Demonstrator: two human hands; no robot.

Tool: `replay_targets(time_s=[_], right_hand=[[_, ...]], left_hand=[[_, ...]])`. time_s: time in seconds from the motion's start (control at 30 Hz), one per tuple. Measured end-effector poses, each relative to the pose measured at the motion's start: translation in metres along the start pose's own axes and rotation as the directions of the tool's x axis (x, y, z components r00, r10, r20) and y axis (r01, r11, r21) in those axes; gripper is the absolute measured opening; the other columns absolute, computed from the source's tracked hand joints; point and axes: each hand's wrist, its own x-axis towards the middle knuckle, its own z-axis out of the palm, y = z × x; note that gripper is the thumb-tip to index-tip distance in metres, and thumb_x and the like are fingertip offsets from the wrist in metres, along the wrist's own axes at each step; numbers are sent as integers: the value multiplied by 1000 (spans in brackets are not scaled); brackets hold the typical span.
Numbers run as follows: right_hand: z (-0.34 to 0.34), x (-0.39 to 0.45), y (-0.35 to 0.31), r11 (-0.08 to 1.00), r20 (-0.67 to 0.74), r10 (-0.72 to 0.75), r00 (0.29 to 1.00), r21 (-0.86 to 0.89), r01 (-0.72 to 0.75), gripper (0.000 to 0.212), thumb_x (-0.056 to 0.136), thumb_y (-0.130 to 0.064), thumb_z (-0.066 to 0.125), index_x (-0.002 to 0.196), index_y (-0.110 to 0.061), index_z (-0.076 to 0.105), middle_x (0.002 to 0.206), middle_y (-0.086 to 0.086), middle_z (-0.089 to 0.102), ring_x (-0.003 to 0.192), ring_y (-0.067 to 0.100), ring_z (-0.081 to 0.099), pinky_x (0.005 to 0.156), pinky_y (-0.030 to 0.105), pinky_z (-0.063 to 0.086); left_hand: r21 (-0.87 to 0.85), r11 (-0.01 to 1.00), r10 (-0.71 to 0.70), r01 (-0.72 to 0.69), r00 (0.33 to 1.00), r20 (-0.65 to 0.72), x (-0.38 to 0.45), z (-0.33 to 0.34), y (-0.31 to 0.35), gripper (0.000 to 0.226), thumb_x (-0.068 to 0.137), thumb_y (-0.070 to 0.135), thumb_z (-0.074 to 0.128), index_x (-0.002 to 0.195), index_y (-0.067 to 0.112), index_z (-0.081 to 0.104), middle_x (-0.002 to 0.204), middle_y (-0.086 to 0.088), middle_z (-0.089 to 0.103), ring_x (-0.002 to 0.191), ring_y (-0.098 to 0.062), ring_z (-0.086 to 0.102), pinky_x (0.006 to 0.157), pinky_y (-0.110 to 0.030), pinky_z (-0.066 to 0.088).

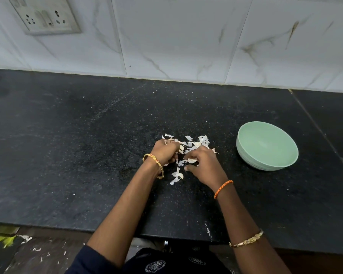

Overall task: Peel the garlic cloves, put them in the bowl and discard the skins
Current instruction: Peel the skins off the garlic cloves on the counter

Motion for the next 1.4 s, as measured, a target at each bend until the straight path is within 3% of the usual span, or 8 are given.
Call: replay_targets(time_s=[0.1, 0.2, 0.33, 0.5, 0.67, 0.93, 1.3, 1.4], right_hand=[[4, 3, 0, 998, -129, 0, 992, 55, 7, 13, 89, -5, 64, 97, -9, 73, 96, 1, 58, 81, 6, 54, 67, 6, 36], [-5, 5, 1, 942, -170, 124, 978, 329, -62, 11, 85, -3, 68, 93, -8, 74, 85, -2, 67, 65, -8, 57, 61, 0, 39], [-17, 8, 3, 654, 4, 241, 971, 738, -165, 18, 81, -2, 72, 99, -3, 72, 88, 5, 72, 76, 4, 68, 65, 14, 53], [-32, 7, 2, 374, 197, 183, 963, 892, -254, 25, 82, 12, 63, 106, 5, 66, 95, 16, 72, 83, 17, 72, 78, 23, 58], [-32, 5, 2, 451, 183, 177, 967, 858, -245, 16, 81, 8, 67, 91, -4, 72, 89, 14, 72, 78, 17, 71, 71, 25, 60], [-25, 4, 6, 653, 176, 81, 981, 734, -185, 17, 75, 13, 71, 77, -4, 71, 77, 11, 72, 66, 14, 69, 63, 20, 58], [-15, 4, 7, 348, 264, 185, 947, 883, -315, 15, 86, 7, 60, 99, 6, 68, 103, 16, 70, 92, 18, 68, 73, 22, 58], [-10, 1, 8, 376, 226, 202, 953, 880, -288, 18, 84, 7, 64, 101, 5, 68, 102, 18, 71, 87, 16, 69, 77, 23, 58]], left_hand=[[33, 999, -6, 4, 999, 45, -3, -4, -4, 26, 88, 6, 55, 63, 11, 52, 53, -4, 47, 46, -13, 42, 36, -17, 33], [73, 997, 4, -16, 988, 153, -6, -7, -10, 16, 89, 14, 65, 74, 12, 60, 53, -1, 49, 41, -7, 42, 36, -15, 35], [-16, 998, 61, -59, 968, 242, -9, -4, -12, 8, 87, 20, 68, 83, 16, 63, 61, 1, 50, 38, -1, 40, 37, -12, 34], [-164, 986, 66, -31, 975, 214, -4, -3, -9, 7, 86, 14, 68, 83, 8, 64, 60, 2, 52, 38, 0, 36, 35, -11, 28], [-205, 965, -71, 161, 918, 390, -6, -9, -4, 8, 93, 10, 56, 86, 10, 61, 47, 12, 46, 34, 0, 30, 32, -7, 19], [73, 948, -302, 308, 812, 499, -5, -19, 0, 12, 97, 15, 50, 89, 10, 57, 40, 11, 31, 27, -1, 22, 26, -9, 15], [-77, 943, -259, 324, 858, 445, 2, -9, -8, 20, 96, 18, 53, 77, 15, 50, 41, 11, 27, 27, -2, 19, 26, -8, 12], [-104, 941, -249, 321, 869, 427, 4, -7, -14, 21, 95, 18, 54, 75, 15, 49, 40, 11, 27, 27, -2, 18, 26, -9, 12]])
